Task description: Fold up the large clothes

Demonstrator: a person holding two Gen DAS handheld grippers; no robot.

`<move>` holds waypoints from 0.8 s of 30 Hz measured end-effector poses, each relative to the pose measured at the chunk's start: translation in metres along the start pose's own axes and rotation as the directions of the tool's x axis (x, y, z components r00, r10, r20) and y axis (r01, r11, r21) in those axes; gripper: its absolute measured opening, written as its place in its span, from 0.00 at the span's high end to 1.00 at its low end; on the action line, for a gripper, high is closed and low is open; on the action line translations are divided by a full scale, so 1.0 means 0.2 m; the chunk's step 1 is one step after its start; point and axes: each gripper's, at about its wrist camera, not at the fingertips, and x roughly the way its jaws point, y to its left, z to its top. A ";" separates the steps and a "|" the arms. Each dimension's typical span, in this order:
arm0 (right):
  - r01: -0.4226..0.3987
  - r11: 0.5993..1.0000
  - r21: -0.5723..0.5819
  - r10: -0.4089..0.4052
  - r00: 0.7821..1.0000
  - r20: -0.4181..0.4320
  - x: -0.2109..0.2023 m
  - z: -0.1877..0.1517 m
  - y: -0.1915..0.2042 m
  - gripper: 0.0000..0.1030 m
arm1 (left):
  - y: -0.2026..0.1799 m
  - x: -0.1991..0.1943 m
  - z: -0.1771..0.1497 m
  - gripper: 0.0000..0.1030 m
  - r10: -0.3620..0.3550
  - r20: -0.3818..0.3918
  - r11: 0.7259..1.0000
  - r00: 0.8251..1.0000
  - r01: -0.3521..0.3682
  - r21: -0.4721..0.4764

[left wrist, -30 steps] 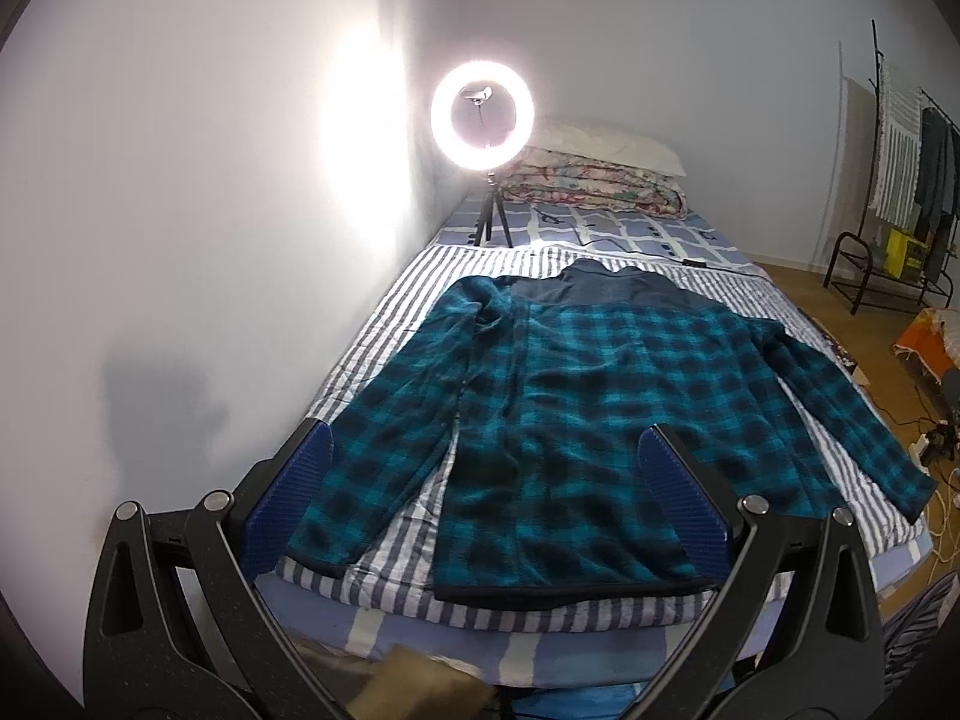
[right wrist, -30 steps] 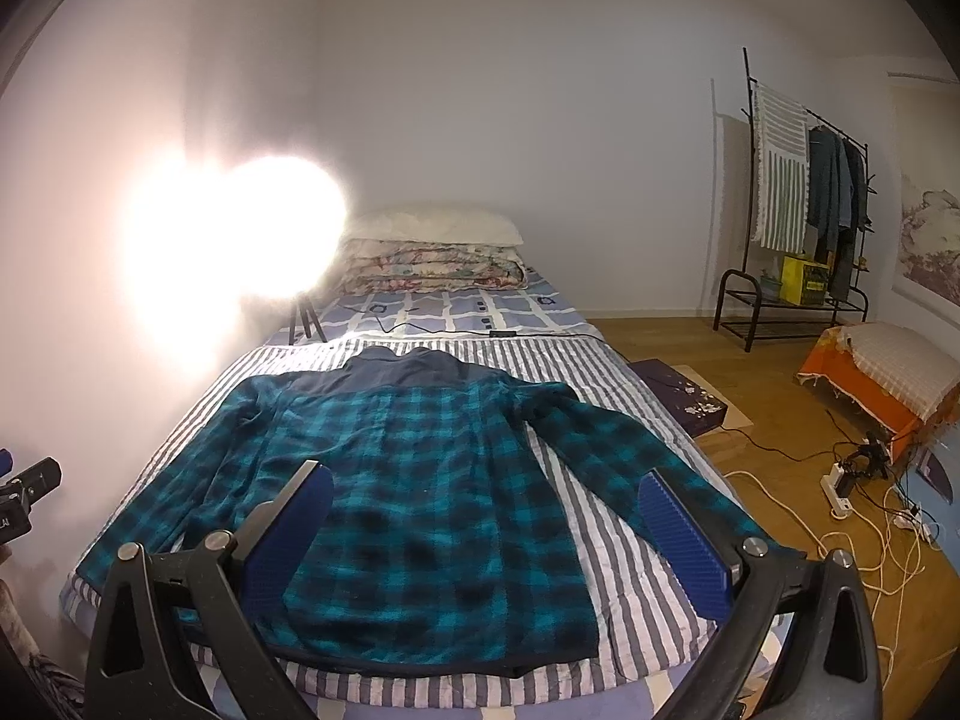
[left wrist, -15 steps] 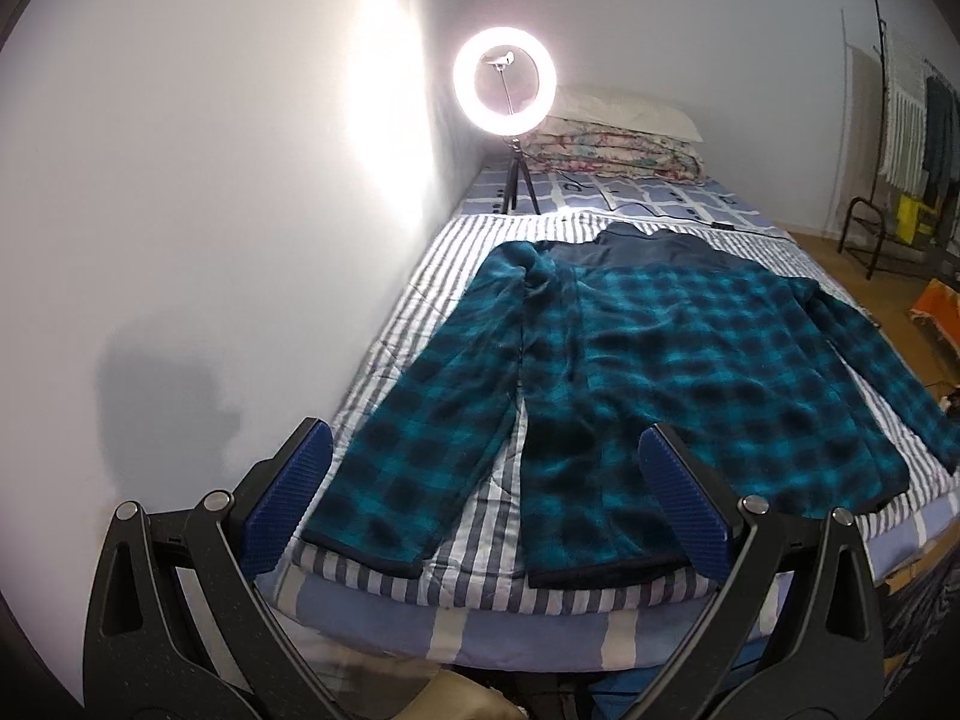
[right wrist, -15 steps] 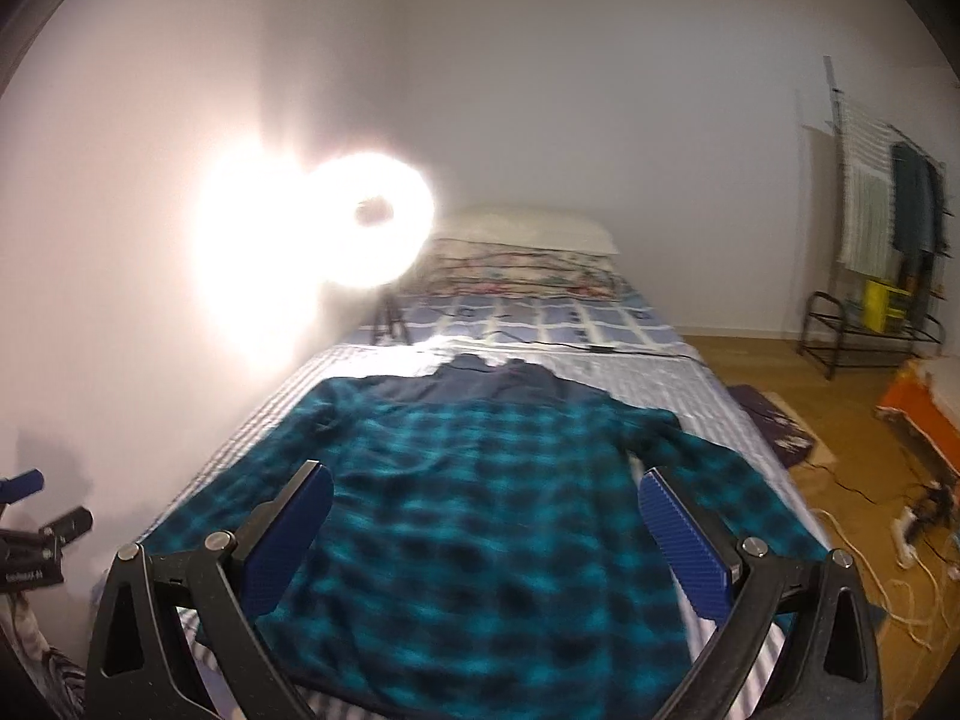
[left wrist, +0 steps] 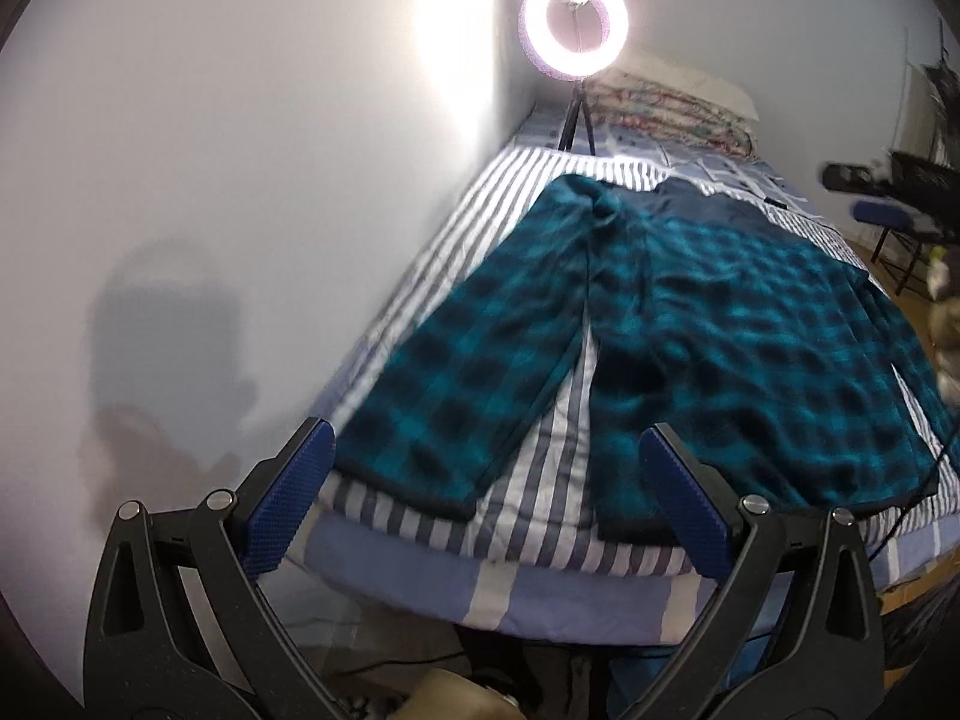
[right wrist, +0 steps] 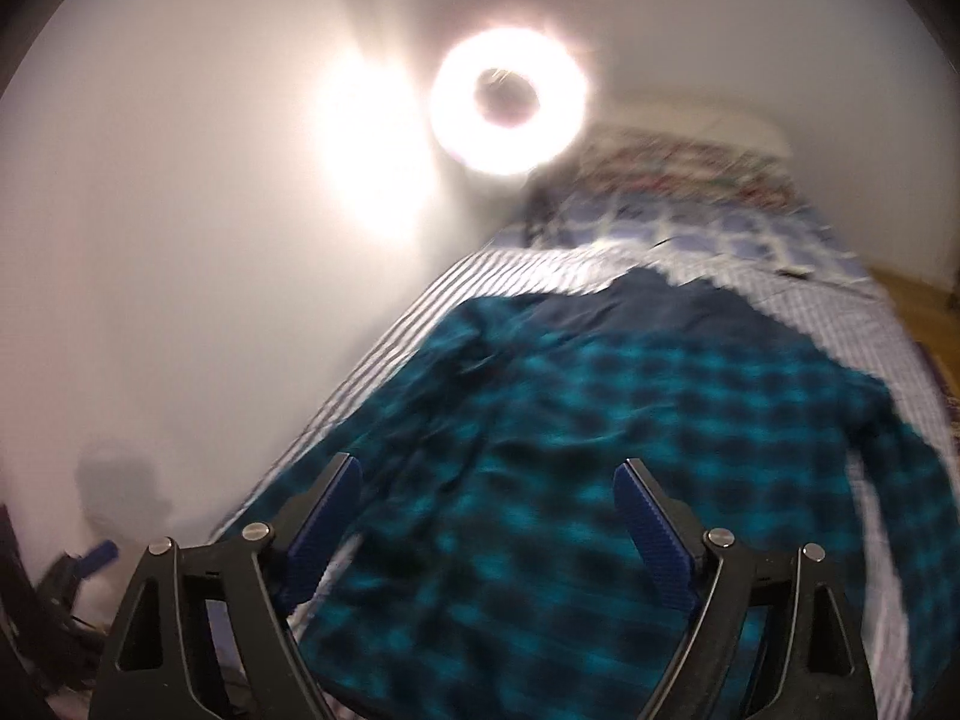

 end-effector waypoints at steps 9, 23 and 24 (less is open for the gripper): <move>-0.237 0.971 -0.024 0.222 0.935 -0.276 0.66 0.08 0.41 0.49 | 0.09 0.05 -0.14 0.46 0.027 -0.035 0.999 0.999 -0.028 -0.046; -0.117 0.975 0.192 0.197 0.853 -0.483 1.56 0.05 0.64 0.59 | 0.23 0.19 -0.11 0.74 -0.040 -0.046 0.993 0.998 0.034 -0.115; -0.097 0.975 0.198 0.185 0.851 -0.491 1.60 0.06 0.65 0.59 | 0.24 0.20 -0.10 0.74 -0.042 -0.046 0.992 0.998 0.036 -0.119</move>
